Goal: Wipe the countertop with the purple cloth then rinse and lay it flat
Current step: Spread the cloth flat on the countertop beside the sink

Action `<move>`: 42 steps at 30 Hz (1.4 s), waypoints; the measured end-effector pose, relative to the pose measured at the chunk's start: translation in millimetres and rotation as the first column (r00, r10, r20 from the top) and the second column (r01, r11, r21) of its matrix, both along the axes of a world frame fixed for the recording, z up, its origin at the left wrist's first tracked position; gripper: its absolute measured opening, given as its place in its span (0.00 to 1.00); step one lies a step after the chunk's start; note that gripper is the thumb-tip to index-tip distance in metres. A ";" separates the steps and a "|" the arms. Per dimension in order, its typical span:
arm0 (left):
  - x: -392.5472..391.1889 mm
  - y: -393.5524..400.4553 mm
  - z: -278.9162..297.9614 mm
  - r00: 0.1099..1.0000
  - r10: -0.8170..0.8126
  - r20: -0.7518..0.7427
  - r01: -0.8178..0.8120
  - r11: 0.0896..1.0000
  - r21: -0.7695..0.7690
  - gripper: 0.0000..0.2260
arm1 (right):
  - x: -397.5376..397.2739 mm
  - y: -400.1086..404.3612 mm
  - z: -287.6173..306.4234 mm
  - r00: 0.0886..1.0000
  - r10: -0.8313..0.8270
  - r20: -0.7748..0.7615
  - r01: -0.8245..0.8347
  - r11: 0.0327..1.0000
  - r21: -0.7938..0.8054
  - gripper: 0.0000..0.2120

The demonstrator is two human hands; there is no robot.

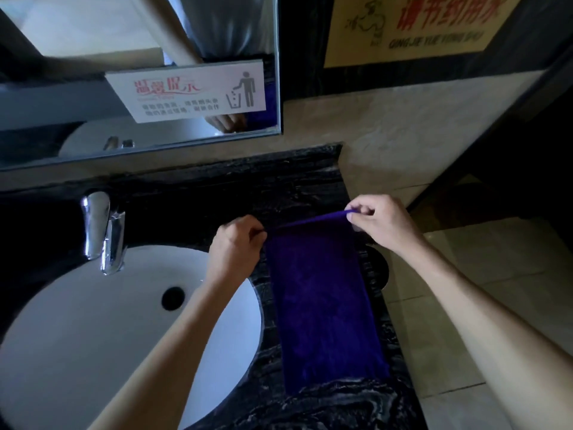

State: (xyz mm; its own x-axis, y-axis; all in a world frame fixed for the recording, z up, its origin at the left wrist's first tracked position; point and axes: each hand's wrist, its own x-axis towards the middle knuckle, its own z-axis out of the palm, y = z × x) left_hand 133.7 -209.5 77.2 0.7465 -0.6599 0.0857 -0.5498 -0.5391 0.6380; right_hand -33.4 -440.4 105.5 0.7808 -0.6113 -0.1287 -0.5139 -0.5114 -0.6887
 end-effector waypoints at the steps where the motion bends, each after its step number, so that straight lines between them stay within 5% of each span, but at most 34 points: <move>1: -14.6 12.4 1.1 0.999 -0.037 0.020 0.037 0.999 -0.004 0.03 | -13.5 9.0 4.1 1.000 0.002 -0.005 -0.002 1.000 -0.016 0.05; 10: -115.5 93.5 -13.4 0.993 -0.093 -0.079 0.093 0.996 -0.001 0.03 | -126.4 95.6 -12.1 0.978 -0.176 0.111 0.119 0.912 0.392 0.04; 18: -172.3 135.2 -39.1 0.988 -0.144 -0.051 0.148 0.986 0.074 0.07 | -175.0 148.5 -41.3 0.949 -0.311 0.047 0.258 0.857 0.447 0.04; 30: -195.5 141.0 -56.2 0.968 -0.249 0.012 0.238 0.940 0.245 0.05 | -188.7 163.8 -56.8 0.940 -0.304 -0.152 0.329 0.927 0.180 0.06; 34: -183.0 119.6 -44.4 0.981 -0.153 0.120 0.127 0.971 0.202 0.06 | -163.8 155.3 -57.9 0.935 -0.337 -0.111 0.318 0.935 -0.159 0.03; 37: -169.9 70.9 -47.4 0.963 -0.163 0.216 0.139 0.983 0.123 0.13 | -117.2 156.5 -66.8 0.990 -0.140 0.032 0.143 0.941 -0.306 0.14; 42: -153.9 39.2 -76.5 0.952 -0.267 0.147 0.207 0.921 0.330 0.27 | -84.3 144.2 -101.2 0.962 0.084 -0.260 -0.185 0.902 -0.390 0.27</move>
